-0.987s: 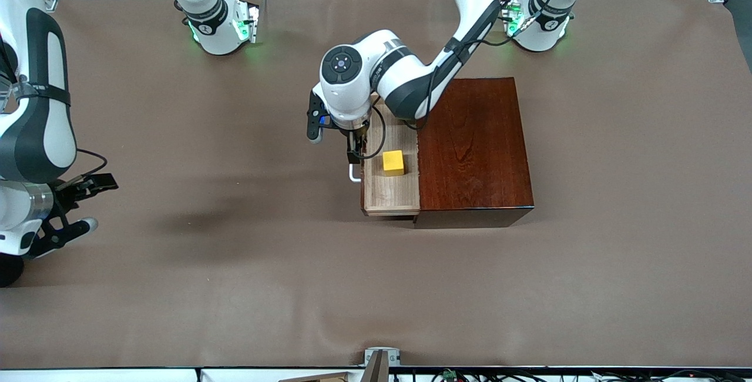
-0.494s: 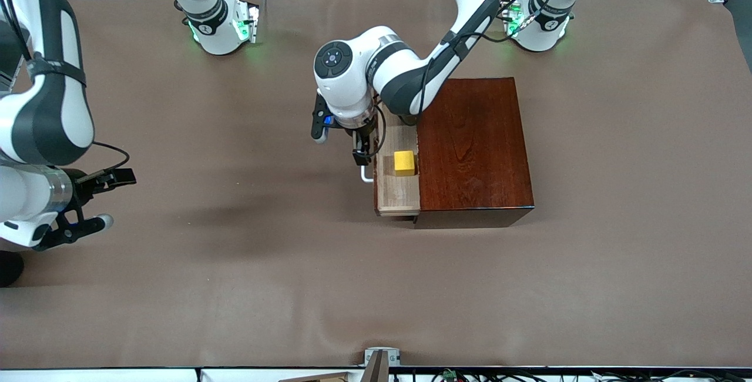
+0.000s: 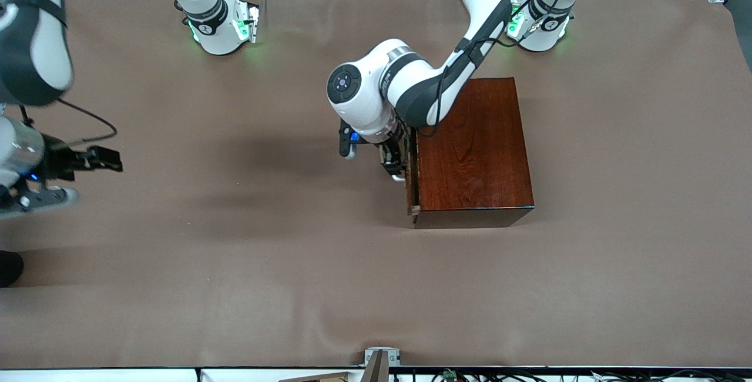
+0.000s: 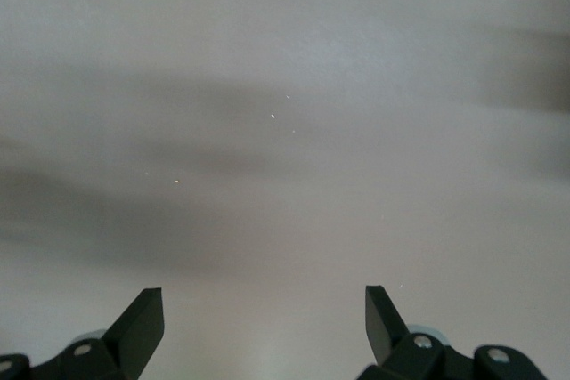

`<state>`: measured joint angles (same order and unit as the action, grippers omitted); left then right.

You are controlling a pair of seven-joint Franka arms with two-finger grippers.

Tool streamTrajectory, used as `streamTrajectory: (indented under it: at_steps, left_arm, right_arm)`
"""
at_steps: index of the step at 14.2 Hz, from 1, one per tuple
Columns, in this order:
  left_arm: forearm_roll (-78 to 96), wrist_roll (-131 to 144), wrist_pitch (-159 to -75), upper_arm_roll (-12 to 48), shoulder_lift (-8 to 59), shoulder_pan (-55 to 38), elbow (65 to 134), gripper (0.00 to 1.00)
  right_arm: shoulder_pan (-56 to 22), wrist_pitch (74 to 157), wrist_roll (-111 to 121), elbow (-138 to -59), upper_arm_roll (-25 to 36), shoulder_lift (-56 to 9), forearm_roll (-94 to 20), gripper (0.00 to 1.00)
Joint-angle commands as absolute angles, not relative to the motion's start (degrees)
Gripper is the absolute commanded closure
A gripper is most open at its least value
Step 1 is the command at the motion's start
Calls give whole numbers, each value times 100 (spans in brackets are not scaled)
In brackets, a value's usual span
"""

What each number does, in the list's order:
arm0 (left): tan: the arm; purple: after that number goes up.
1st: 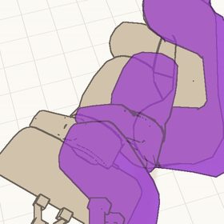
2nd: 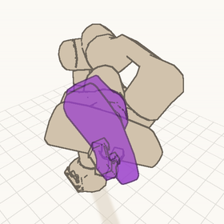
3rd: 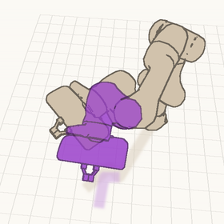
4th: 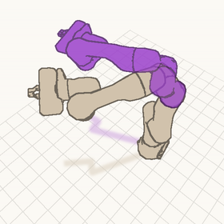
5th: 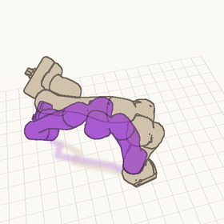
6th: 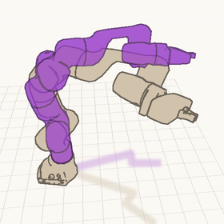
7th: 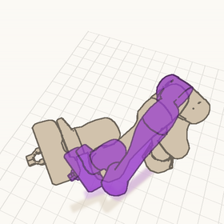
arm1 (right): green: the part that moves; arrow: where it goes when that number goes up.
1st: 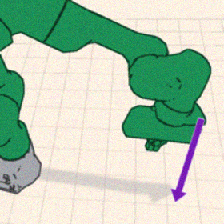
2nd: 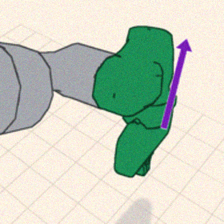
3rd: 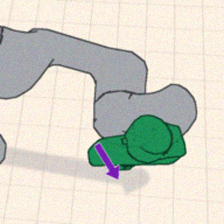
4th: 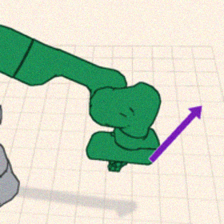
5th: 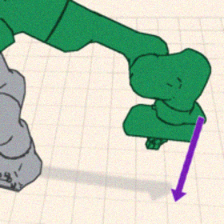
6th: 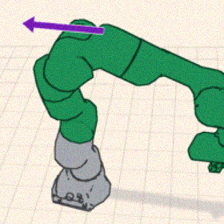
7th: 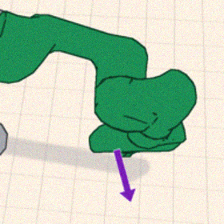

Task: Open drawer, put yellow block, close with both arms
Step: 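Push the drawer shut with the left gripper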

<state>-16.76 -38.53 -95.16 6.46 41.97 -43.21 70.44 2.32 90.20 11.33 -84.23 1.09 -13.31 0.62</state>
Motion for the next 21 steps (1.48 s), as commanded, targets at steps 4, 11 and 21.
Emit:
streamTrajectory:
  at_steps: [4, 11, 21]
  left_arm:
    - [-2347, -4201, -8921, 589, 3973, -4289, 7102, 0]
    - [-2022, -3210, -10624, 668, 4052, -4429, 7093, 0]
    - [-1354, 297, -10188, 633, 2577, -3843, 7102, 0]
  right_arm:
    - [149, 9123, 598, -9316, 387, -151, -176, 0]
    - [18, 8771, 123, -9343, 360, 264, -185, 0]
    - [26, 8692, 201, -9176, 360, 159, -185, 0]
